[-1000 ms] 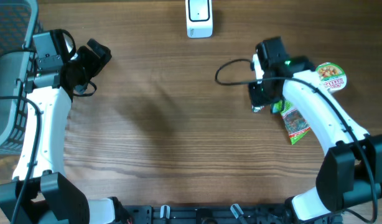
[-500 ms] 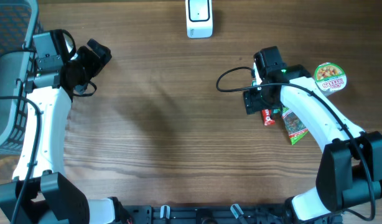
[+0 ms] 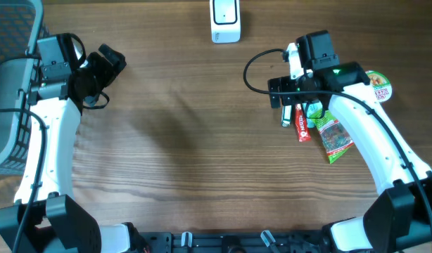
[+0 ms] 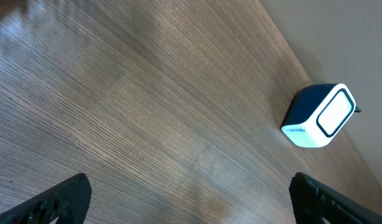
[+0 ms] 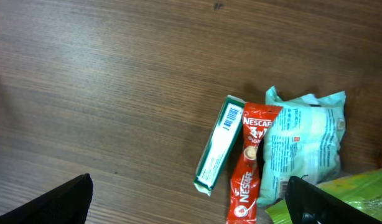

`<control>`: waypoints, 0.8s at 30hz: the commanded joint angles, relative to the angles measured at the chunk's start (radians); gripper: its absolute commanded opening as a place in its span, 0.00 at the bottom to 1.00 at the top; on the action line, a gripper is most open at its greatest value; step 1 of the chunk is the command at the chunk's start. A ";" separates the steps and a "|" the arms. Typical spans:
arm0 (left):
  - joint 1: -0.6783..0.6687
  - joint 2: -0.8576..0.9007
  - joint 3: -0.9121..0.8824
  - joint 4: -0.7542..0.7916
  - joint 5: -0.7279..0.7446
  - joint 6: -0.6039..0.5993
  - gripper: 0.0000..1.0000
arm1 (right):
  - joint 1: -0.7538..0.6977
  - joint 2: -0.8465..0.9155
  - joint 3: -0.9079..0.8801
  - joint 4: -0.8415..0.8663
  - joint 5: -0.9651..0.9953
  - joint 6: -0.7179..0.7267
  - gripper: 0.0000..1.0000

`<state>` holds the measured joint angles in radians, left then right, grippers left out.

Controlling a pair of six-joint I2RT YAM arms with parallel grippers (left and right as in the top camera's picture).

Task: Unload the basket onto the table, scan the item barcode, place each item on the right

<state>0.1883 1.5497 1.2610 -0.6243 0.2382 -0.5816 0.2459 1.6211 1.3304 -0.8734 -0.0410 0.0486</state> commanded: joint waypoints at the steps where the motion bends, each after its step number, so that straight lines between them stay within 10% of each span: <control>1: 0.005 -0.012 0.015 0.003 0.012 -0.002 1.00 | -0.001 -0.002 0.006 0.006 -0.032 0.006 1.00; 24: 0.005 -0.012 0.015 0.003 0.012 -0.002 1.00 | -0.001 -0.052 0.003 0.006 -0.032 0.005 1.00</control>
<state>0.1883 1.5497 1.2613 -0.6243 0.2382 -0.5816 0.2459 1.6211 1.3304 -0.8730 -0.0525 0.0486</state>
